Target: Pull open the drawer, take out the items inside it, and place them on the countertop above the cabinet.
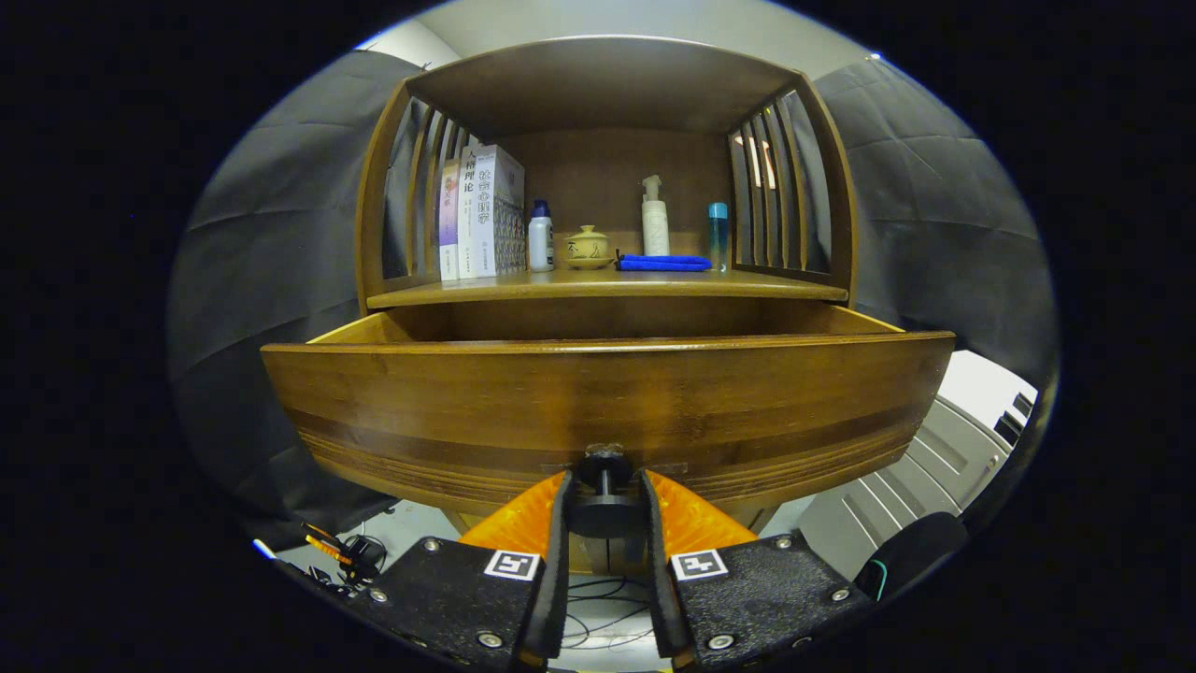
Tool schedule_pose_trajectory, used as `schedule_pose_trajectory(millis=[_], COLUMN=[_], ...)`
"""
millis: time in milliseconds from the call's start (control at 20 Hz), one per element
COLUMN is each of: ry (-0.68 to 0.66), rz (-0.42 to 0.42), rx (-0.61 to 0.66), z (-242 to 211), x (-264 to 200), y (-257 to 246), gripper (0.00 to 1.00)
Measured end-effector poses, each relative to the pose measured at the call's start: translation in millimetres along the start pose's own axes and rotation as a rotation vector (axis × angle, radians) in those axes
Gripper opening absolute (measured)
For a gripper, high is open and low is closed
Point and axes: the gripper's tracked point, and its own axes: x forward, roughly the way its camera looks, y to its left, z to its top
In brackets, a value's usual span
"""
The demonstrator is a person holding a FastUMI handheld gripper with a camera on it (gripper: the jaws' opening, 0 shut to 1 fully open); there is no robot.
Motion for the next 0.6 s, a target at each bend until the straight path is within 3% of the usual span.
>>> schedule_pose_trajectory(millis=[600], ry=[0.013], rz=[0.037], rx=[-0.010], z=[-11.2], x=[-31.6], y=[7.8], gripper=[0.38])
